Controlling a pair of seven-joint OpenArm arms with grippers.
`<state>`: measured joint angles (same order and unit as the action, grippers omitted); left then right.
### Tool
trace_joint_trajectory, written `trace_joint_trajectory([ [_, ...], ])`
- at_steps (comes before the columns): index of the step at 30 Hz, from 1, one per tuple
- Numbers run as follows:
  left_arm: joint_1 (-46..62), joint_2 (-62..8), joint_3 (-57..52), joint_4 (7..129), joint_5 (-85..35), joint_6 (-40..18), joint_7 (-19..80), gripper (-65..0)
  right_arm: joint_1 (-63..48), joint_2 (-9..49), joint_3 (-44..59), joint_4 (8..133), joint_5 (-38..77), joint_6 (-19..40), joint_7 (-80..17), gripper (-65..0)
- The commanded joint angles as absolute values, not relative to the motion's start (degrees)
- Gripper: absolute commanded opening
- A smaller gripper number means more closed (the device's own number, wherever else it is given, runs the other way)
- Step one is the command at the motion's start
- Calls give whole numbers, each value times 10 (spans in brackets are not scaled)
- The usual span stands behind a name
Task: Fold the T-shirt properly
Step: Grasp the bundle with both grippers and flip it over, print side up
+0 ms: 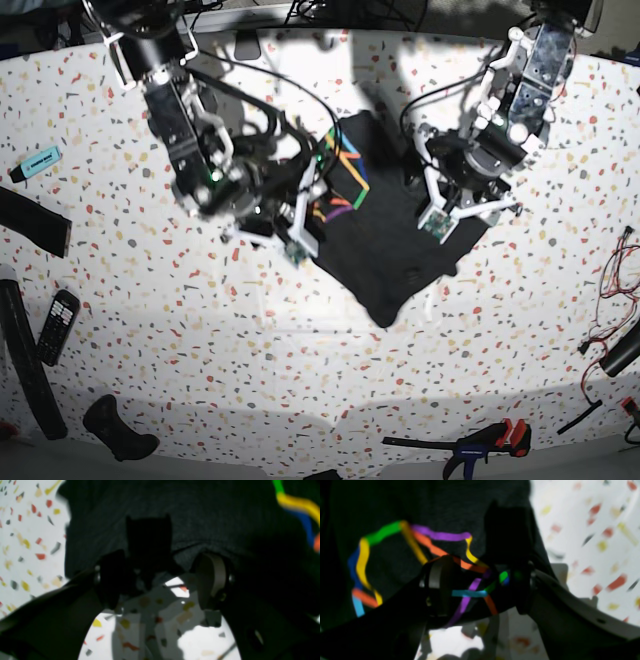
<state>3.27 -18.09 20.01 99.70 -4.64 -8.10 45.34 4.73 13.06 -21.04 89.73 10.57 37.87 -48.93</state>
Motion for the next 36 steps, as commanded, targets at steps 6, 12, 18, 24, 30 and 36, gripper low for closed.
trace_joint_trajectory([
  [6, -24, -183, 199, 927, -45, -79, 443, -223, -16, 131, -210, 971, 126, 375, -491, -297],
  [12, -60, -183, 199, 868, -45, -77, 454, -223, -48, 128, -210, 1000, 141, 358, -489, -297],
  [18, -64, -183, 199, 870, -45, -77, 467, -223, -46, 129, -210, 1000, 101, 317, -489, -297],
  [24, -79, -183, 199, 870, -43, -77, 467, -223, -46, 129, -210, 1011, 76, 295, -490, -297],
  [30, -116, -183, 199, 870, -45, -77, 492, -223, -46, 129, -210, 1091, 76, 290, -498, -297],
  [36, -154, -183, 199, 870, -45, -84, 537, -223, -46, 129, -202, 1154, 72, 281, -521, -297],
])
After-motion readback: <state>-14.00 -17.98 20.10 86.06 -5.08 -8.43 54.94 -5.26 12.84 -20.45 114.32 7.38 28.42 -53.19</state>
